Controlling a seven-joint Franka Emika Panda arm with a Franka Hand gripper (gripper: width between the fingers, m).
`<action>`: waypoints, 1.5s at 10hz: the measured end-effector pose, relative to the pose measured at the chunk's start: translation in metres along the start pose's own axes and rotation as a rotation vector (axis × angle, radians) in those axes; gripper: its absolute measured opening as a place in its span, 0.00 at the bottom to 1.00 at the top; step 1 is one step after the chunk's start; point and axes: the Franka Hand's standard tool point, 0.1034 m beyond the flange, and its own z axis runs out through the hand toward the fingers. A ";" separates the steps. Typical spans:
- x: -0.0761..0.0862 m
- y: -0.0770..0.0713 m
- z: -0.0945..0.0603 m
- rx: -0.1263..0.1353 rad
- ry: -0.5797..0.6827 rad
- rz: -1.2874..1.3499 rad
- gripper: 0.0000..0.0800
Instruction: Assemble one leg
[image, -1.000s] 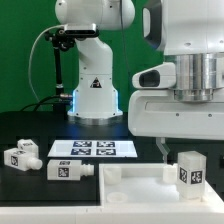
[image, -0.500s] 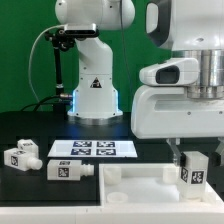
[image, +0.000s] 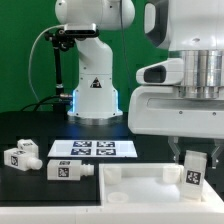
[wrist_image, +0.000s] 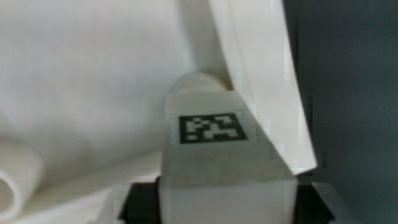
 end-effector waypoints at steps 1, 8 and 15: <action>-0.001 0.002 0.002 0.009 -0.014 0.185 0.37; -0.002 0.004 0.003 0.052 -0.072 0.465 0.60; -0.002 0.001 0.003 0.040 -0.019 -0.430 0.81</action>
Offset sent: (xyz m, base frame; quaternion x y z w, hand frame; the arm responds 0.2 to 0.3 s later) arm 0.0159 0.0099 0.0053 0.0906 -0.0821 0.2952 0.9476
